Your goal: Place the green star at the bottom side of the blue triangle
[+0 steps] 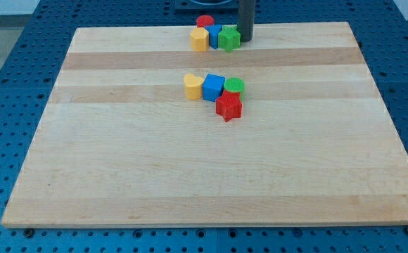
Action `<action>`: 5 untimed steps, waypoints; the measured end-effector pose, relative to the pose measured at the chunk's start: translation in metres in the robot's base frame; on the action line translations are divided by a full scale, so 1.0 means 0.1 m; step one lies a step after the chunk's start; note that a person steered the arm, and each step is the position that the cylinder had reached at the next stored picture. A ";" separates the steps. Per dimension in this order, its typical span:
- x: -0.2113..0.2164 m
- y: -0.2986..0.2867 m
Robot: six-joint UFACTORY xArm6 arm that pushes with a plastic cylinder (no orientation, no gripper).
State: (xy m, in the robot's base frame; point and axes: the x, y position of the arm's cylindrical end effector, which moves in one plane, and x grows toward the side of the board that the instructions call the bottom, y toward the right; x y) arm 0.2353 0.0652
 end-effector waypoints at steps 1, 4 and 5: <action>0.00 0.13; -0.42 0.14; -0.33 -0.03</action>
State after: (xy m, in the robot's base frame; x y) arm 0.2028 0.0618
